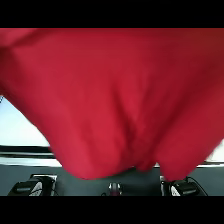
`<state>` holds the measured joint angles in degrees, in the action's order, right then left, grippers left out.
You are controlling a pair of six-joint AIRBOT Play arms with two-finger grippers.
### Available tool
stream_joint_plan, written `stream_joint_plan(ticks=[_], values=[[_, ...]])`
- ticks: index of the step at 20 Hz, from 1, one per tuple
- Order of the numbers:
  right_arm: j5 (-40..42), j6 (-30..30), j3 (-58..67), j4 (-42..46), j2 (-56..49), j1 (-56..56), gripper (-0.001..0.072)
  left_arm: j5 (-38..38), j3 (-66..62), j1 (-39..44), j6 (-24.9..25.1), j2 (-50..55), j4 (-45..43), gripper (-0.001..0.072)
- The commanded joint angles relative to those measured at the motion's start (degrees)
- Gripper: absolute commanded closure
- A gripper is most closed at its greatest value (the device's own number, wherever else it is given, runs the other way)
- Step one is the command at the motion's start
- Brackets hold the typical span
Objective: Fold the shirts.
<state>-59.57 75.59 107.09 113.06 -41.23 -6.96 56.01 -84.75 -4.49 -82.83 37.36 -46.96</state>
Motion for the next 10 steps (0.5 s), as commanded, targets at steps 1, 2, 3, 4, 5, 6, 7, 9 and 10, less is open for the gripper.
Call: stream_joint_plan(ticks=[1,2,3,4,5,6,7,9,10], values=[[-5.46,-3.61,0.04,0.26,-6.93,0.02,0.0696,0.98,9.64,-0.07,-3.15,0.26,-5.14,0.0684],[-6.88,-4.66,0.04,0.24,-10.45,0.02,0.0696,0.98,13.42,-0.07,-5.05,0.81,-6.78,0.0683],[-7.91,-4.94,0.04,0.09,-14.08,0.02,0.0696,0.83,17.16,-0.07,-5.75,1.79,-8.04,0.0683],[-8.22,-4.9,0.02,-0.15,-18.43,0.02,0.0696,0.02,20.35,-0.07,-5.75,3.19,-8.63,0.0683],[-7.39,-4.74,0.04,-0.68,-22.64,0.02,0.0696,-1.36,23.19,-0.07,-5.77,5.27,-8.59,0.0683],[-5.46,-3.87,0.04,-2.12,-27.36,0.02,0.0695,-2.73,24.83,-0.04,-5.73,7.65,-8.59,0.0683],[-3.82,-2.54,0.04,-5.03,-31.85,0.02,0.0695,-3.98,25.51,-0.07,-5.7,10.43,-8.59,0.0683],[-0.94,-1.57,0.04,-12.94,-39.5,0.02,0.0695,-6.99,25.11,-0.07,-5.66,16.74,-8.59,0.0682],[0.11,-1.44,0.04,-17.42,-43.28,0.02,0.0695,-8.83,24.72,-0.07,-5.66,19.76,-8.59,0.0682]])
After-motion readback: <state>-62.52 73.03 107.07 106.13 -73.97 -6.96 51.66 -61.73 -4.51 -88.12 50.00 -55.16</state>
